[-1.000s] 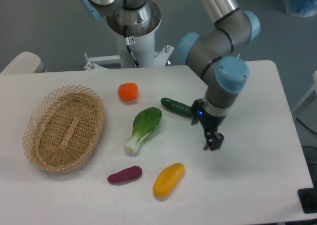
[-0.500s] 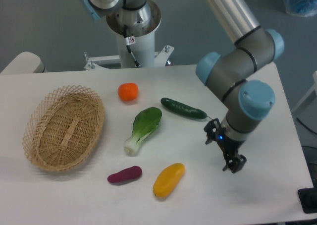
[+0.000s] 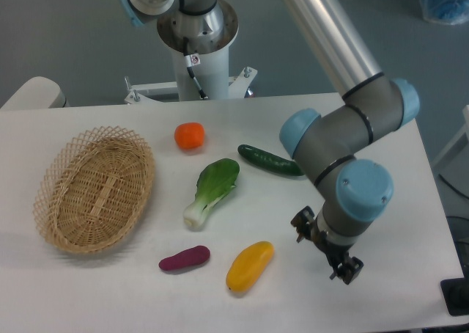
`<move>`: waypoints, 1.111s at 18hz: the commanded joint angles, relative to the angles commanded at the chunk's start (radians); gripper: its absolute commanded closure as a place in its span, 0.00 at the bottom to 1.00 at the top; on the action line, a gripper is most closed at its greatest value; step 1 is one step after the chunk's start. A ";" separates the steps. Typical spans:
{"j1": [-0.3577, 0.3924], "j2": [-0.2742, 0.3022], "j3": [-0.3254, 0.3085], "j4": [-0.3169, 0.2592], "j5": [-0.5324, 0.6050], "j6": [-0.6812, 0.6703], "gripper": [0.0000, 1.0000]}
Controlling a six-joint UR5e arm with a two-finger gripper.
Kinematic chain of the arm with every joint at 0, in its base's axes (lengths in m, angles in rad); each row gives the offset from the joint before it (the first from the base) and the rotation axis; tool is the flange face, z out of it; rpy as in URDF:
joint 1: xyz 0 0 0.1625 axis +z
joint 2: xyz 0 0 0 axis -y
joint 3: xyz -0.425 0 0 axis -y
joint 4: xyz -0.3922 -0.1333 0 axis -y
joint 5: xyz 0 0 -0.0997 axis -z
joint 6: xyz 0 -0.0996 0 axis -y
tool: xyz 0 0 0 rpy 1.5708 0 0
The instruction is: Place the cucumber on the table
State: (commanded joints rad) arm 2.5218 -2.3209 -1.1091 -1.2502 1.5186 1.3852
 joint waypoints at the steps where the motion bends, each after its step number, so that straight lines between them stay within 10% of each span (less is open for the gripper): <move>1: 0.000 -0.008 0.008 -0.002 0.000 0.000 0.00; 20: -0.029 -0.006 -0.012 0.009 0.051 -0.006 0.00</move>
State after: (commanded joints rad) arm 2.4927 -2.3270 -1.1213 -1.2410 1.5693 1.3790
